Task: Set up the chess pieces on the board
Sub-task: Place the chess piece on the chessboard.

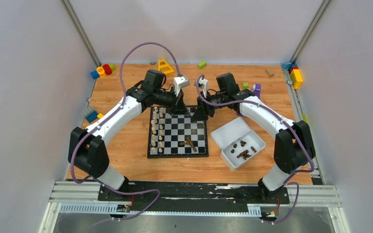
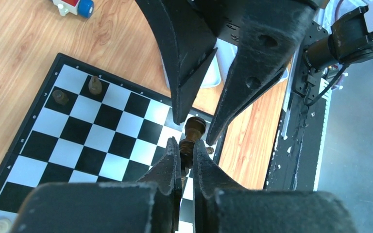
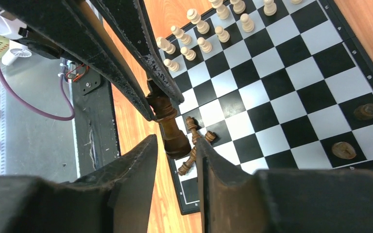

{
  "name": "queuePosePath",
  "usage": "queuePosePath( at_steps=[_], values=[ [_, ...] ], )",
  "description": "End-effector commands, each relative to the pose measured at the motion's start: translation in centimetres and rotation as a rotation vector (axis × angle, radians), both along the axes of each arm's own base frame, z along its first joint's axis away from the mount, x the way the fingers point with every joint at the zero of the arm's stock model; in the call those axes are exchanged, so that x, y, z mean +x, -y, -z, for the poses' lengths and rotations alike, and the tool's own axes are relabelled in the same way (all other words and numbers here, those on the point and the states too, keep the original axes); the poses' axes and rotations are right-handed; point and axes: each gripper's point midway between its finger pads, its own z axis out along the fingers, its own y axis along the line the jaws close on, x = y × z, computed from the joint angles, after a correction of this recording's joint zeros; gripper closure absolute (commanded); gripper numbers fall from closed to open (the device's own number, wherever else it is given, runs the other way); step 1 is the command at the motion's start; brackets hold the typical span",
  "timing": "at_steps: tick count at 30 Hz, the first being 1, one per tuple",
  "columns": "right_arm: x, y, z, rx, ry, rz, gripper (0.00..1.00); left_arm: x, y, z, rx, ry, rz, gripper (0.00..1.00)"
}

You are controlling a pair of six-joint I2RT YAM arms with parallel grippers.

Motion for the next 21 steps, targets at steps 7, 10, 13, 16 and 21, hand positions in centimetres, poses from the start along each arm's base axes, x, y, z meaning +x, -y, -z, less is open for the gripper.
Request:
queuePosePath(
  at_steps=[7,10,13,16,21],
  values=[
    [2.9,4.0,-3.4,0.001,0.127,0.156,0.36,2.0,-0.8,-0.6,0.169,0.169,-0.039,1.0],
    [3.8,6.8,-4.1,-0.025,0.166,0.248,0.34,2.1,-0.2,0.9,0.285,0.222,0.002,1.0],
    [4.2,9.6,-4.1,-0.072,0.197,0.347,0.33,2.2,0.1,2.7,0.396,0.219,0.013,1.0],
    [4.6,12.3,-3.8,-0.12,0.221,0.456,0.33,2.2,1.7,4.3,0.476,0.212,0.048,1.0],
    [4.6,16.4,-3.7,-0.147,0.237,0.592,0.33,1.7,4.4,6.7,0.586,0.206,0.095,0.99]
  ],
)
